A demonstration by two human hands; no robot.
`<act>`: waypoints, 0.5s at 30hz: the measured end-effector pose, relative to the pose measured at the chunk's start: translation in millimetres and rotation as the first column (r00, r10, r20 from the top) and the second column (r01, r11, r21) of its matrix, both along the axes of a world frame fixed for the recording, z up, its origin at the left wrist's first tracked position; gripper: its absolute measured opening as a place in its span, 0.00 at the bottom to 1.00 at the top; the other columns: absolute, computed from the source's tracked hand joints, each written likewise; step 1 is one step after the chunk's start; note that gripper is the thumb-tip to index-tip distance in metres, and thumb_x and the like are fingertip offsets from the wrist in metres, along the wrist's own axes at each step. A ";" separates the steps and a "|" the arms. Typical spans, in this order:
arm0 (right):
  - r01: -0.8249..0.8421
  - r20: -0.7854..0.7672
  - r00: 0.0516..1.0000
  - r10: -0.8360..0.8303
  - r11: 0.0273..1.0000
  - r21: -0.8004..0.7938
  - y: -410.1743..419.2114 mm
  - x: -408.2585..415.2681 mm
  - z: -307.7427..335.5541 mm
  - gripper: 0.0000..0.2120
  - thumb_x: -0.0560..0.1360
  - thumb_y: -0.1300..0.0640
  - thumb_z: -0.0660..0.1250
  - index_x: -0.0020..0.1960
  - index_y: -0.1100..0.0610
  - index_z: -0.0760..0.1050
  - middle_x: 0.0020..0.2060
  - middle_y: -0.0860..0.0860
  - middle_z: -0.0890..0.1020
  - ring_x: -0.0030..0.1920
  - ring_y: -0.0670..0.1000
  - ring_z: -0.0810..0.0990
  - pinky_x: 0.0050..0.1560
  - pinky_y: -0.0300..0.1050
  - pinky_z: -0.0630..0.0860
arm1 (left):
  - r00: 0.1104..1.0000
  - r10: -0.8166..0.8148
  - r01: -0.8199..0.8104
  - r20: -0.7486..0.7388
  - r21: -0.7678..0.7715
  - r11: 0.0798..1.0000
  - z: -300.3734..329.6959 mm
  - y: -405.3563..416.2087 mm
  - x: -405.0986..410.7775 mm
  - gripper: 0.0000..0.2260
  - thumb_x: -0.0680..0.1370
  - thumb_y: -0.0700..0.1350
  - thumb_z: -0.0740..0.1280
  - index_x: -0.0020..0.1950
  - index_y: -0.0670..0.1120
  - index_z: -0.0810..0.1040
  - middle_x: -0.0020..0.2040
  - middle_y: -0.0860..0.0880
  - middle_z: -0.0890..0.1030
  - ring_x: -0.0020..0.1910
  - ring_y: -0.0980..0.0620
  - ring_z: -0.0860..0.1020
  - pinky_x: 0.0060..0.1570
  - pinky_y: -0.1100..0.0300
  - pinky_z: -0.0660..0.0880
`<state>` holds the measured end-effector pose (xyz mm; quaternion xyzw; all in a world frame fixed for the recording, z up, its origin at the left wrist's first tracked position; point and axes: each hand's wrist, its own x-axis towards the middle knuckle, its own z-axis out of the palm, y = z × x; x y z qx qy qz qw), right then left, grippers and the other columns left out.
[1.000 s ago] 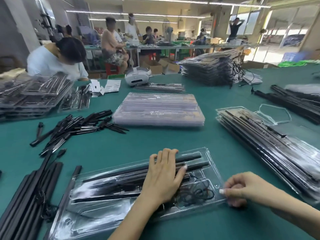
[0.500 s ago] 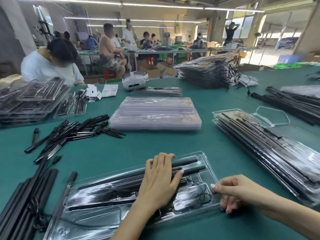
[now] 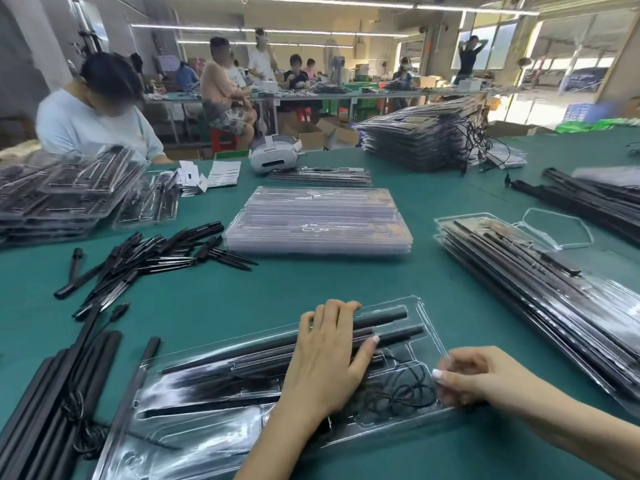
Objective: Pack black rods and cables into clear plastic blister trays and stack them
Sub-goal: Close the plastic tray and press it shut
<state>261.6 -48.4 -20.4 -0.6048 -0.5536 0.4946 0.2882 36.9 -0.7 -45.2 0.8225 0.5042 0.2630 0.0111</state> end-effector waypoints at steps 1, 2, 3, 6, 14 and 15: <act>-0.004 0.024 1.000 0.004 1.000 0.013 0.0 0.3 0.0 0.13 0.74 0.60 0.70 0.32 0.57 0.77 0.29 0.55 0.81 0.31 0.51 0.74 0.34 0.39 0.69 | 1.000 -0.001 0.001 0.009 0.003 1.000 0.3 -0.3 -0.1 0.22 0.80 0.60 0.51 0.70 0.52 0.62 0.62 0.56 0.66 0.60 0.56 0.64 0.64 0.60 0.57; -0.006 0.050 0.999 0.005 1.000 0.022 0.4 0.6 -0.4 0.13 0.75 0.60 0.70 0.31 0.57 0.77 0.29 0.54 0.81 0.31 0.50 0.73 0.34 0.39 0.68 | 1.000 -0.003 0.003 0.016 0.004 1.000 0.4 -0.7 -0.1 0.21 0.80 0.60 0.51 0.70 0.52 0.63 0.62 0.55 0.66 0.60 0.56 0.64 0.64 0.60 0.57; -0.005 0.072 0.997 0.003 1.000 0.023 1.3 0.8 -0.8 0.14 0.75 0.61 0.69 0.31 0.57 0.77 0.28 0.53 0.81 0.30 0.49 0.73 0.33 0.37 0.68 | 1.000 -0.006 0.005 0.019 0.003 1.000 0.6 -0.9 -0.1 0.21 0.80 0.60 0.52 0.70 0.52 0.63 0.62 0.55 0.66 0.60 0.56 0.64 0.64 0.60 0.57; -0.001 0.079 0.997 0.003 0.999 -0.032 4.5 0.0 -0.9 0.14 0.76 0.62 0.68 0.31 0.57 0.77 0.26 0.51 0.80 0.26 0.46 0.73 0.30 0.32 0.68 | 1.000 -0.008 0.008 0.023 -0.001 1.000 1.7 -1.7 -0.1 0.21 0.80 0.59 0.53 0.70 0.52 0.63 0.62 0.55 0.66 0.60 0.56 0.64 0.64 0.61 0.57; -0.006 0.264 0.964 0.019 0.999 -0.048 10.9 -2.0 -3.7 0.18 0.76 0.58 0.69 0.27 0.58 0.77 0.24 0.50 0.79 0.26 0.44 0.73 0.38 0.38 0.68 | 1.000 -0.009 0.009 0.011 -0.016 1.000 -0.2 -0.2 -0.5 0.21 0.80 0.60 0.52 0.70 0.52 0.63 0.62 0.55 0.66 0.61 0.56 0.64 0.64 0.61 0.56; 0.003 0.277 0.961 0.008 0.999 -0.040 10.6 -2.5 -4.4 0.18 0.76 0.58 0.69 0.27 0.58 0.77 0.25 0.51 0.80 0.26 0.44 0.73 0.39 0.38 0.68 | 1.000 -0.009 0.010 0.011 -0.018 1.000 -0.6 0.2 -0.4 0.21 0.80 0.60 0.52 0.70 0.52 0.63 0.62 0.55 0.67 0.61 0.56 0.64 0.64 0.61 0.56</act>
